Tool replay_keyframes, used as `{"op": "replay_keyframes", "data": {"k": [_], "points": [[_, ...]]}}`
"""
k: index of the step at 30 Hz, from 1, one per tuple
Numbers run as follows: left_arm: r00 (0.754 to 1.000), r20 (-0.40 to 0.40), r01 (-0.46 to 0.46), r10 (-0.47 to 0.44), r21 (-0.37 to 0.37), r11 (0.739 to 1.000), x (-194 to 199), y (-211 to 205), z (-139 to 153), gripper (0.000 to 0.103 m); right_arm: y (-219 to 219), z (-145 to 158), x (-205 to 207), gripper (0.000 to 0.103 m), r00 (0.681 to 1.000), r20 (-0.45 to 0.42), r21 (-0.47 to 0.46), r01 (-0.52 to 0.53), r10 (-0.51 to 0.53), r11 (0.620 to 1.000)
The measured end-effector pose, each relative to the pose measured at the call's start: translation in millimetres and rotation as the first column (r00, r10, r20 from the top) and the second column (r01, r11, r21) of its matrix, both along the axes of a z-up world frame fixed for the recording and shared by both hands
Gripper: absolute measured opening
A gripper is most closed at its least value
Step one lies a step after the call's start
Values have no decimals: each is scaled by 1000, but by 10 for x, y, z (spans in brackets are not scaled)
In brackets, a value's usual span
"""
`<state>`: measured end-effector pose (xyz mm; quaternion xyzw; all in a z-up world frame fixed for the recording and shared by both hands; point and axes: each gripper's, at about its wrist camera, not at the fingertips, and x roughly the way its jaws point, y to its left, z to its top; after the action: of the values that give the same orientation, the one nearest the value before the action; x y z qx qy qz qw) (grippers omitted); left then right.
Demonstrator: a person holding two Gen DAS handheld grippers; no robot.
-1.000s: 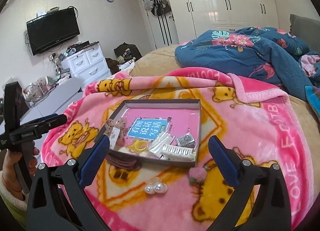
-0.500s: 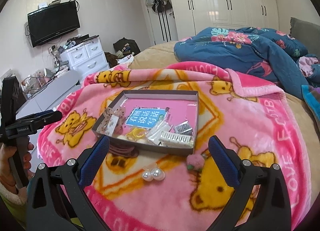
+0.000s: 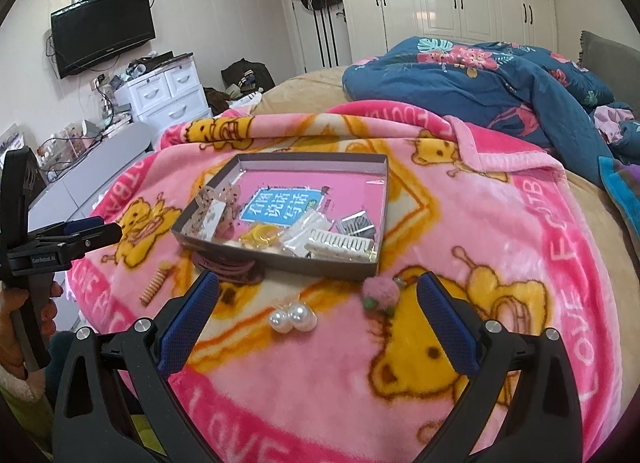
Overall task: Organize jewelry
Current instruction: 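Grasp the maroon banana hair clip with left tool while right tool grasps the pink pompom clip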
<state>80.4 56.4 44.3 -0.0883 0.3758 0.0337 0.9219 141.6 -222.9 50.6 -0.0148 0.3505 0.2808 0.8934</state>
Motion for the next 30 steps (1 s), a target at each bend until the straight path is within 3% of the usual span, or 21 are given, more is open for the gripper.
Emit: {"op": "replay_keyframes", "data": {"k": [30], "points": [[978, -180, 112, -109, 5, 994, 271, -515, -742, 94, -172, -566, 77, 99, 993, -118, -35, 25, -29, 999]]}}
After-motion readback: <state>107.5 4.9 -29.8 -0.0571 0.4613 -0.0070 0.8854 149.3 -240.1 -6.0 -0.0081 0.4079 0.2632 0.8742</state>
